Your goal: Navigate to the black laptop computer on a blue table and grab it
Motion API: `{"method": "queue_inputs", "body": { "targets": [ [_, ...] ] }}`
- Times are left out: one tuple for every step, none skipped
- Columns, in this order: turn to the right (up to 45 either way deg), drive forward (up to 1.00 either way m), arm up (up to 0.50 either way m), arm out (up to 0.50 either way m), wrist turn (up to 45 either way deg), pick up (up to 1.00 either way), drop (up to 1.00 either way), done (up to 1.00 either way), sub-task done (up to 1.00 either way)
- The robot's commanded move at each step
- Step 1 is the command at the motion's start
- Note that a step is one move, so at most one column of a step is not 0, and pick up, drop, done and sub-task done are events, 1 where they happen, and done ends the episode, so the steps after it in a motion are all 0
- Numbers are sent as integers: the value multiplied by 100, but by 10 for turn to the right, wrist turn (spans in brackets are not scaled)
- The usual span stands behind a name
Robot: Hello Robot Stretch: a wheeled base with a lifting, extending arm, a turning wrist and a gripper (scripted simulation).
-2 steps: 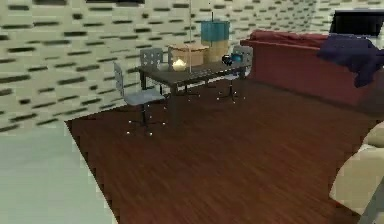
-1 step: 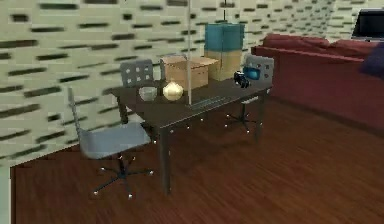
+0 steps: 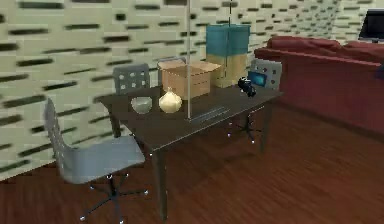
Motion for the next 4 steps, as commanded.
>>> {"method": "queue_inputs", "body": {
  "targets": [
    [390, 0, 0, 0, 0, 0, 0, 0, 0],
    [0, 100, 0, 0, 0, 0, 0, 0, 0],
    [60, 0, 0, 0, 0, 0, 0, 0, 0],
    [0, 65, 0, 0, 0, 0, 0, 0, 0]
  ]
}}
